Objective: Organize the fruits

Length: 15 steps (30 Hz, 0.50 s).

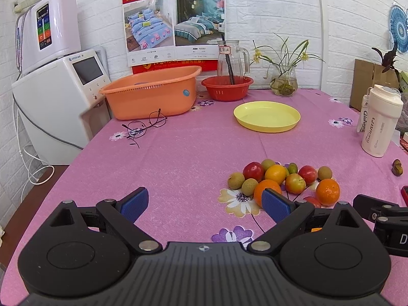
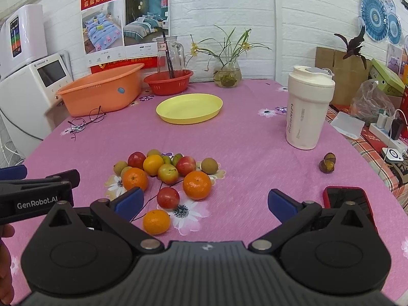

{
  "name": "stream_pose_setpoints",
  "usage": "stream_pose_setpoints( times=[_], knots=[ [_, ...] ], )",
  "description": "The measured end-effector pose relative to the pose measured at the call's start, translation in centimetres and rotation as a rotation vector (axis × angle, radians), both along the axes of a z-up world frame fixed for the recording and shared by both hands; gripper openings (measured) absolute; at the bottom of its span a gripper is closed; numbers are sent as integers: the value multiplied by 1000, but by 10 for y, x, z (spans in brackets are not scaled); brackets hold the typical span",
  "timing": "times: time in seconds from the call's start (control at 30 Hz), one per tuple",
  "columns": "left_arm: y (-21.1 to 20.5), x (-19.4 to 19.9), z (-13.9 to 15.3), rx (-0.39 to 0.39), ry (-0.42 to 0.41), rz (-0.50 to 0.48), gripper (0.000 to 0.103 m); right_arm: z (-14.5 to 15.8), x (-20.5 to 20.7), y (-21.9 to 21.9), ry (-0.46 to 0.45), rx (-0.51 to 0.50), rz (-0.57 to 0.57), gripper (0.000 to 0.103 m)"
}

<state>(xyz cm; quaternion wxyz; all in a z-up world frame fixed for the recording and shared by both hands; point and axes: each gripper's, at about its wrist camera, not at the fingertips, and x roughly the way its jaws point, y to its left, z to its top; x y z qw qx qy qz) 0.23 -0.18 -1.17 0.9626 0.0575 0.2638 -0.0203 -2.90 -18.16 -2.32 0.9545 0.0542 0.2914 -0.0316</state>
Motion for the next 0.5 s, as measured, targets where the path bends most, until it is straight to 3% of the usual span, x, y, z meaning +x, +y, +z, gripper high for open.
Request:
stream_pose_setpoints(
  times=[0.5],
  knots=[
    [5, -4, 5, -25, -11, 0, 95, 7, -4, -4, -20, -2, -23, 77]
  ],
)
